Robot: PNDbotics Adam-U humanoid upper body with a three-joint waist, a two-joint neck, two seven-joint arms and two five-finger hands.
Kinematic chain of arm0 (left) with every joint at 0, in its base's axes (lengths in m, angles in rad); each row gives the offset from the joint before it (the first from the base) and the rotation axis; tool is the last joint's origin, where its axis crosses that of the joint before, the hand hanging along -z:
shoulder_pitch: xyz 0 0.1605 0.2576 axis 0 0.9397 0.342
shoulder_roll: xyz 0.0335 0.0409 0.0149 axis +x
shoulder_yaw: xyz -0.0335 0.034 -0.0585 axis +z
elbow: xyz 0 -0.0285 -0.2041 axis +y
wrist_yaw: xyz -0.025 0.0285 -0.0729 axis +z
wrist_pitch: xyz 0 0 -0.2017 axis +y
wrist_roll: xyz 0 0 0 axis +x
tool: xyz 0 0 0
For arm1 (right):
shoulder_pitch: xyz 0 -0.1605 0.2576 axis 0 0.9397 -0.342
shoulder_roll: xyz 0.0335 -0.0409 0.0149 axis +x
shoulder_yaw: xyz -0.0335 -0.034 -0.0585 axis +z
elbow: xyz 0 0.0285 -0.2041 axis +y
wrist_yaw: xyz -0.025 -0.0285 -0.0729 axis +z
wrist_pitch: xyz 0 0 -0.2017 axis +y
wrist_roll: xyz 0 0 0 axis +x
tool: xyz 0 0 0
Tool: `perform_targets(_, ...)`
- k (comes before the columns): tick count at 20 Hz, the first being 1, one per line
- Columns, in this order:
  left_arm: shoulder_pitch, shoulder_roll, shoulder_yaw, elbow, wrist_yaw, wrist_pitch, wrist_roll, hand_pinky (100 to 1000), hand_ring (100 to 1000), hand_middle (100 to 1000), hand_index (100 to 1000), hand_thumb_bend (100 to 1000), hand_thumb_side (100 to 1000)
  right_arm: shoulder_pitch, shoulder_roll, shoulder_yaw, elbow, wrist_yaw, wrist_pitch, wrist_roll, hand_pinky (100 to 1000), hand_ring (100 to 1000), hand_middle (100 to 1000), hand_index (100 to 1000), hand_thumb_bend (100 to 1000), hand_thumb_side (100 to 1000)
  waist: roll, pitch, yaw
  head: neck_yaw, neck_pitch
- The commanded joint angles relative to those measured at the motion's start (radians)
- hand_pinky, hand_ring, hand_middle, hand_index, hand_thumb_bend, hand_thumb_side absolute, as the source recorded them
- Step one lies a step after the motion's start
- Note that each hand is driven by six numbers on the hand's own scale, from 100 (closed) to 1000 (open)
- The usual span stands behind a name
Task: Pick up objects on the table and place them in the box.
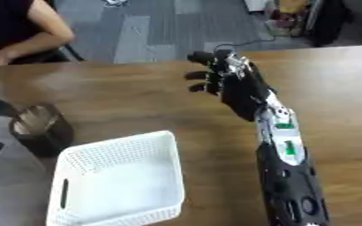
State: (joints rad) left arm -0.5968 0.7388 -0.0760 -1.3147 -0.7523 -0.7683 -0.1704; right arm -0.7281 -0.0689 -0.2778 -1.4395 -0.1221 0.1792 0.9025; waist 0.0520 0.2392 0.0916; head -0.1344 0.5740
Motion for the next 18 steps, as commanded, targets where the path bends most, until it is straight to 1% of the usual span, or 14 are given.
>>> perform_targets(1, -0.023, 0.012, 0.01, 0.019, -0.017, 0.0, 0.011, 100, 100, 748, 876, 100, 216, -0.027, 0.001, 0.007, -0.025, 0.003, 0.002, 0.005, 788, 848, 984, 953, 100, 1000, 0.003, -0.015, -0.002, 0.008, -0.015)
perform_targets(4, -0.025, 0.008, 0.01, 0.031, -0.03, -0.002, 0.02, 100, 100, 745, 873, 100, 220, -0.029, 0.0, 0.005, -0.024, 0.002, 0.001, 0.005, 788, 848, 984, 953, 100, 1000, 0.003, -0.013, -0.007, 0.008, -0.016)
perform_targets(10, -0.023, 0.0, 0.009, 0.042, -0.066, -0.028, 0.037, 100, 103, 727, 860, 100, 227, -0.026, -0.001, 0.006, -0.027, 0.0, 0.004, 0.005, 788, 848, 984, 953, 100, 1000, 0.004, -0.012, -0.007, 0.009, -0.019)
perform_targets(18, -0.018, -0.027, 0.004, 0.08, -0.146, -0.022, 0.067, 100, 100, 694, 840, 100, 230, -0.028, -0.002, 0.004, -0.025, -0.001, 0.005, 0.005, 789, 848, 984, 953, 100, 1000, 0.001, -0.008, -0.009, 0.008, -0.024)
